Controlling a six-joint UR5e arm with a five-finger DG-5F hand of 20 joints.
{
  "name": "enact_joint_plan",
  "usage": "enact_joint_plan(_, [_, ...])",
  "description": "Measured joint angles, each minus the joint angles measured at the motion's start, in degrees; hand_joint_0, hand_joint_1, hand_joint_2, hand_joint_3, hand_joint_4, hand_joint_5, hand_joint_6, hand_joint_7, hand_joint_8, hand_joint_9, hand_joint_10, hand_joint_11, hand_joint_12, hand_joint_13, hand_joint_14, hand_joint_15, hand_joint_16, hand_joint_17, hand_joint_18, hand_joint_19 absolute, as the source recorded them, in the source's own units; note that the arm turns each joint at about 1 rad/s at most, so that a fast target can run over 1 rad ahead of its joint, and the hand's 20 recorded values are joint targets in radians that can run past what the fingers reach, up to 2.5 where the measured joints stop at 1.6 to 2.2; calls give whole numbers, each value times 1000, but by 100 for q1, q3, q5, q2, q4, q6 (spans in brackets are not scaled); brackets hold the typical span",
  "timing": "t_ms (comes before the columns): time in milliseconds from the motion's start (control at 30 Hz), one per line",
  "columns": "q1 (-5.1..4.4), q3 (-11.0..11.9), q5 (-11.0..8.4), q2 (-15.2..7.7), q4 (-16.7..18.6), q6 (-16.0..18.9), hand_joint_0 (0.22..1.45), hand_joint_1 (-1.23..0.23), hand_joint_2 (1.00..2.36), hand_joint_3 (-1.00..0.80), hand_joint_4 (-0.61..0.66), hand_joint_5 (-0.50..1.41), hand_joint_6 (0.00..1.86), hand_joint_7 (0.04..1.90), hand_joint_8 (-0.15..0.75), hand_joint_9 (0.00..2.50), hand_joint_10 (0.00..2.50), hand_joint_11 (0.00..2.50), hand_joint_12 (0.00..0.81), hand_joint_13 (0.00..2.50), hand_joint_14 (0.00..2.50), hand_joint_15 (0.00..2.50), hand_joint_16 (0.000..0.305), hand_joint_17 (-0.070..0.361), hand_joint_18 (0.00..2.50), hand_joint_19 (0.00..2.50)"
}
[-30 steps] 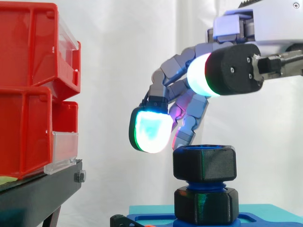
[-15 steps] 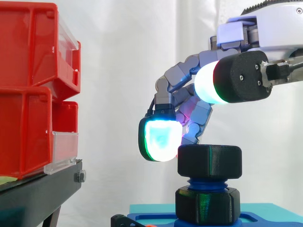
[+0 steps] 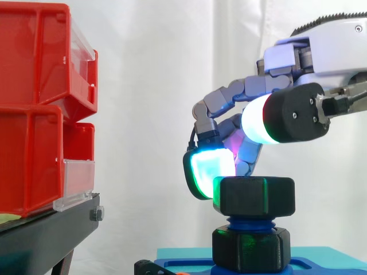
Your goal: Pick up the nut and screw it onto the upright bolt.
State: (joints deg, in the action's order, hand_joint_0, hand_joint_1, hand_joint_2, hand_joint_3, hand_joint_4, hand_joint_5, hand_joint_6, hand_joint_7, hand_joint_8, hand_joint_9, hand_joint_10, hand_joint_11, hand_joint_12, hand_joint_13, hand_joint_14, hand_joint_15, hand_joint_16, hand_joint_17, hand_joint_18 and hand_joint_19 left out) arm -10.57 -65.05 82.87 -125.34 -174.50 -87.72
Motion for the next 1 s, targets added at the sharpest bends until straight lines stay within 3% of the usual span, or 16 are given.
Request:
enact_joint_plan(67, [28, 0, 2, 1, -51, 0, 537, -217, 1000, -500, 150, 4, 510, 1551, 271, 1052, 0, 0, 204, 817, 0, 0, 16, 36, 475, 0])
enact_joint_plan(200, [83, 1, 43, 1, -192, 0, 542, -226, 1000, -500, 123, -16, 688, 1262, 274, 1118, 0, 0, 200, 850, 0, 0, 15, 33, 501, 0])
enact_joint_plan(367, [134, 11, 93, 1, -389, 0, 541, -227, 1000, -500, 111, -29, 776, 1202, 279, 1158, 0, 0, 193, 891, 0, 0, 14, 32, 518, 0])
enact_joint_plan(533, [173, 127, 112, 1, -527, 0, 538, -224, 1000, -500, 119, -25, 713, 1244, 282, 1118, 0, 0, 204, 881, 0, 0, 15, 33, 524, 0])
enact_joint_plan(600, [193, 231, 142, 1, -579, -2, 534, -215, 1000, -500, 153, -11, 565, 1461, 280, 1080, 0, 0, 205, 859, 0, 0, 15, 34, 506, 0])
enact_joint_plan(667, [213, 379, 217, 1, -640, 0, 531, -209, 1000, -500, 159, -12, 500, 1538, 278, 1062, 0, 0, 211, 834, 0, 0, 16, 36, 499, 0])
enact_joint_plan(867, [254, 880, 447, 2, -912, -4, 524, -194, 1000, -500, 253, -57, 504, 1181, 273, 1021, 0, 0, 218, 804, 0, 0, 18, 41, 471, 0])
enact_joint_plan(1000, [248, 1016, 473, -1, -983, -8, 521, -185, 1000, -500, 268, -68, 504, 1054, 268, 1010, 0, 0, 224, 794, 0, 0, 19, 43, 460, 0])
